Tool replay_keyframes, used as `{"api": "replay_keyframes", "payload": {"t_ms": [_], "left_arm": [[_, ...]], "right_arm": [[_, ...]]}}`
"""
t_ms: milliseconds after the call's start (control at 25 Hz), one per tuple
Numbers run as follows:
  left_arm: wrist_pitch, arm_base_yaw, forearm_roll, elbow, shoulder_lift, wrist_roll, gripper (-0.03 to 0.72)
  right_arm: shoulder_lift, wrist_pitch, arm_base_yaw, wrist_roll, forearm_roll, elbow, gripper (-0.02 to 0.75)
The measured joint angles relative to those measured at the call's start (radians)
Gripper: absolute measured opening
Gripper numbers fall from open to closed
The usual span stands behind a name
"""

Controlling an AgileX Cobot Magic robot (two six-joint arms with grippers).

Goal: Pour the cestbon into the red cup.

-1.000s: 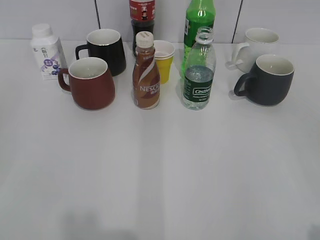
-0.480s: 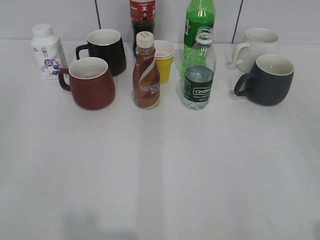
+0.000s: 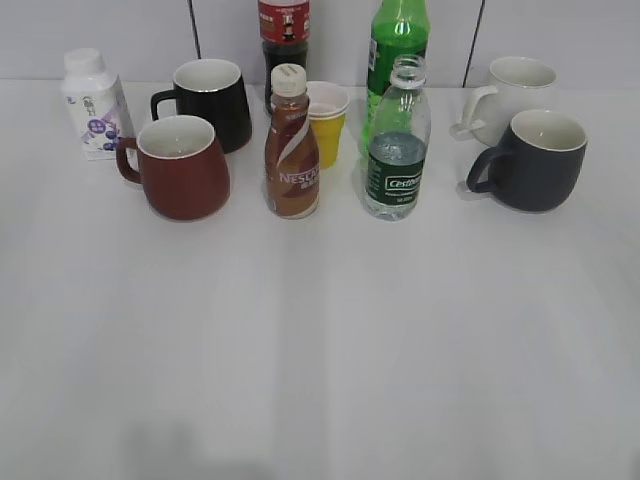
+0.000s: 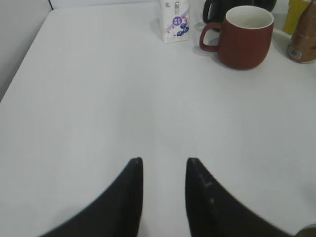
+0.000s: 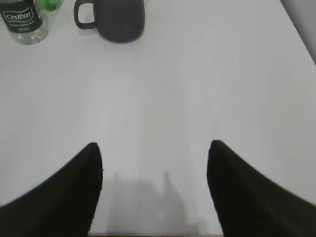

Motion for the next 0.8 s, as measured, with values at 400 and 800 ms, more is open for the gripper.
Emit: {"api": "replay_keyframes", "payload": {"t_ms": [400, 800], "left_arm": [[0.0, 0.0, 0.0, 0.0, 0.0, 0.0, 0.225], [0.0, 0.0, 0.0, 0.0, 0.0, 0.0, 0.225]], "right_arm": [[-0.002, 0.0, 0.0, 0.0, 0.0, 0.0, 0.502], [-0.002, 0.0, 0.007, 0.001, 0.0, 0.0, 0.502]]}}
